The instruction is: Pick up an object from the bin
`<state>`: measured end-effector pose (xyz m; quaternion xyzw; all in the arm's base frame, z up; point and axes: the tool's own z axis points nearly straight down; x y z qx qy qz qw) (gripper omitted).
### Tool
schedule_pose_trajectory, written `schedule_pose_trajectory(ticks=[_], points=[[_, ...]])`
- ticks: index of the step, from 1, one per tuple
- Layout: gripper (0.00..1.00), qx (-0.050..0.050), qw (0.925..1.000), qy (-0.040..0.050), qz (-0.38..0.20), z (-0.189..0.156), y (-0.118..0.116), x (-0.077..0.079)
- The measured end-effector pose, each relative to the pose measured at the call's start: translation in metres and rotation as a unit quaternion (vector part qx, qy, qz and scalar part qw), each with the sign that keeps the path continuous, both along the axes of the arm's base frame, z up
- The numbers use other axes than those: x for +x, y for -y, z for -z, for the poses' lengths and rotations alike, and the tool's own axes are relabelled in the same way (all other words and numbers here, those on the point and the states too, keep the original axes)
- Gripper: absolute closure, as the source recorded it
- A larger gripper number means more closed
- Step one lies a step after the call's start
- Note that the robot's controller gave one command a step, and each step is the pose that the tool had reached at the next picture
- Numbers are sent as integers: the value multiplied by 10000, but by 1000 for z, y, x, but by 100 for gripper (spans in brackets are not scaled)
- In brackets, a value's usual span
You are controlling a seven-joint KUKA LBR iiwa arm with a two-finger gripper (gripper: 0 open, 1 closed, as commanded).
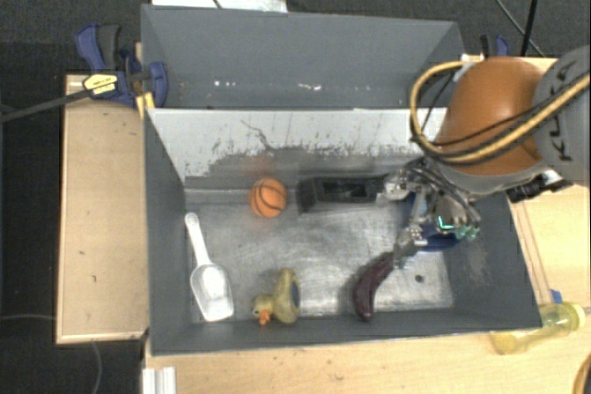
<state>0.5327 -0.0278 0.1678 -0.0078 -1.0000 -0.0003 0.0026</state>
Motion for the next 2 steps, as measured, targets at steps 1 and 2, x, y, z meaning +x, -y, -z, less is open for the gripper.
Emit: schedule_pose_trajectory(ticks=[1,2], points=[[0,-3,10000,41,-4,-4,0,2],[100,-6,9993,43,-372,94,35,-37]])
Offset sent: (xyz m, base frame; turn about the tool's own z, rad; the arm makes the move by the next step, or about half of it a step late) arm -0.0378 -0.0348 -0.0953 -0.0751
